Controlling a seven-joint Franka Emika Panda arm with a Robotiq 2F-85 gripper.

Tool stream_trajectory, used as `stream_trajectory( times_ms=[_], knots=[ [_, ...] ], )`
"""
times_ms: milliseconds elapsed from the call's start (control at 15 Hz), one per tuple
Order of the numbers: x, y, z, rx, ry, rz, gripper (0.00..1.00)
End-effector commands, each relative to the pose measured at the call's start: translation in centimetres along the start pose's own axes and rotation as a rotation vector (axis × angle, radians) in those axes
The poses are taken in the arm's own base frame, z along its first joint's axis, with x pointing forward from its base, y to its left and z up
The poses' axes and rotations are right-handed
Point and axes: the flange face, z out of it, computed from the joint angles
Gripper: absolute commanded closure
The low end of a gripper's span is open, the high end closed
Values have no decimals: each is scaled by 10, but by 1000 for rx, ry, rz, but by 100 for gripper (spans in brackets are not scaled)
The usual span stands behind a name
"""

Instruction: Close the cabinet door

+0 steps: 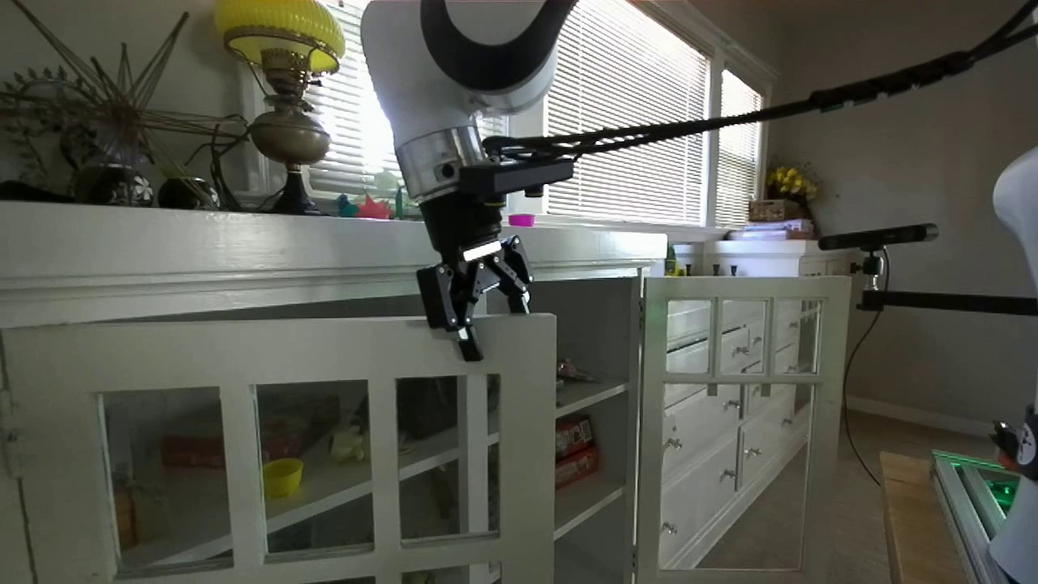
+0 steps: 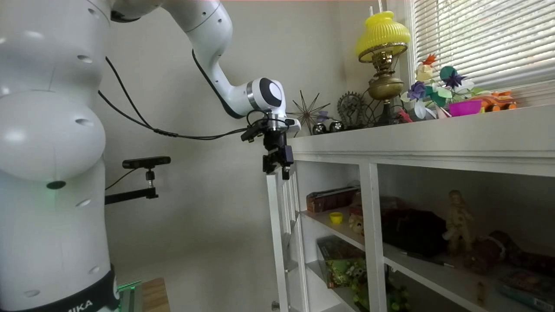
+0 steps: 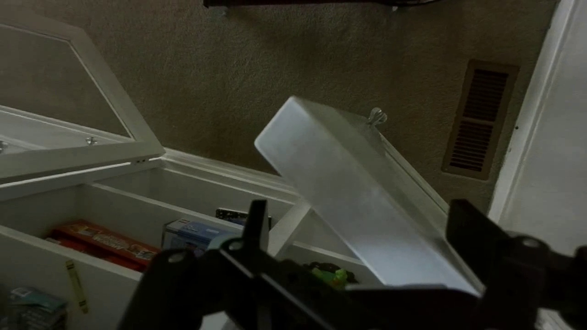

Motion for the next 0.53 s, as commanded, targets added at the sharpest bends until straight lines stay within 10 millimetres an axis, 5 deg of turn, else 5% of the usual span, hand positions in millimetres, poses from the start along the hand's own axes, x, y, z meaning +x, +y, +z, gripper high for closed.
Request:
stream_trajectory(
  times_ms=[0, 467],
  knots=[
    [-5, 20, -4, -60, 8, 67, 0],
    [1, 51, -1, -122, -9, 161, 0]
  ],
)
